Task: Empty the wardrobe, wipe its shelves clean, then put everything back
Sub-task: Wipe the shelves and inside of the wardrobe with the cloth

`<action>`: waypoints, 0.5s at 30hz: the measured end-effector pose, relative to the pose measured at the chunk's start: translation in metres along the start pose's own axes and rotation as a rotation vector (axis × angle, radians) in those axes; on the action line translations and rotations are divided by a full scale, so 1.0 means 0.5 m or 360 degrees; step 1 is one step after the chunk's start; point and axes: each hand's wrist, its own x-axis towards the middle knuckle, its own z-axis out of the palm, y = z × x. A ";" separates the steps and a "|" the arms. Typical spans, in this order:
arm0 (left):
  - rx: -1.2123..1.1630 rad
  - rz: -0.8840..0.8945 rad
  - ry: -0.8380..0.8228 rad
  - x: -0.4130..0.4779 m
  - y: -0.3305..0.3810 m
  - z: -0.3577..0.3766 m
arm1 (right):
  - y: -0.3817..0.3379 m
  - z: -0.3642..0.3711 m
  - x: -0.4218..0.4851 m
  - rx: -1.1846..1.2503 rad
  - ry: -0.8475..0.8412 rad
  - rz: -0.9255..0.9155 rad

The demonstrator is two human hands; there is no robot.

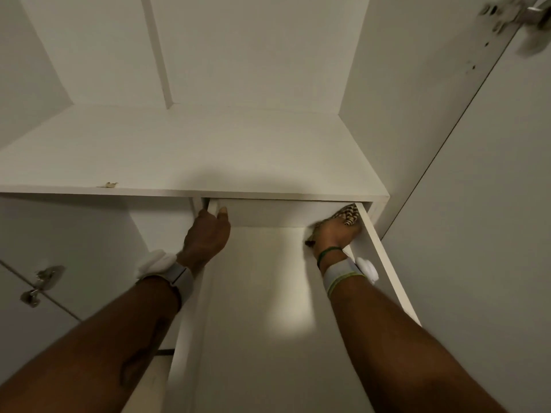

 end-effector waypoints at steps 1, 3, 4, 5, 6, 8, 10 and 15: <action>-0.0029 0.0010 -0.0013 0.001 -0.001 -0.002 | 0.000 0.018 0.005 0.0007 0.0033 -0.0118; -0.0056 0.0018 -0.0016 0.002 -0.004 -0.003 | 0.010 0.065 0.013 -0.0098 0.0151 -0.0283; -0.0048 0.0021 -0.0003 0.003 -0.005 -0.002 | 0.015 0.086 0.004 -0.0161 0.0161 -0.0270; -0.0036 0.0023 0.0013 0.003 -0.005 -0.001 | 0.029 0.106 -0.006 -0.0208 0.0141 -0.0262; -0.0024 0.0022 0.0024 0.002 -0.005 0.000 | 0.049 0.119 -0.018 -0.0269 0.0101 -0.0300; -0.0006 0.0019 0.0032 0.001 -0.001 0.002 | 0.100 0.136 -0.047 -0.0379 -0.0101 -0.0470; 0.0001 0.0022 0.0038 -0.001 0.001 0.002 | 0.131 0.147 -0.081 -0.0403 -0.0311 -0.0540; -0.0012 0.0029 0.0041 0.005 -0.004 0.003 | 0.103 0.137 -0.047 -0.0299 -0.0077 -0.0415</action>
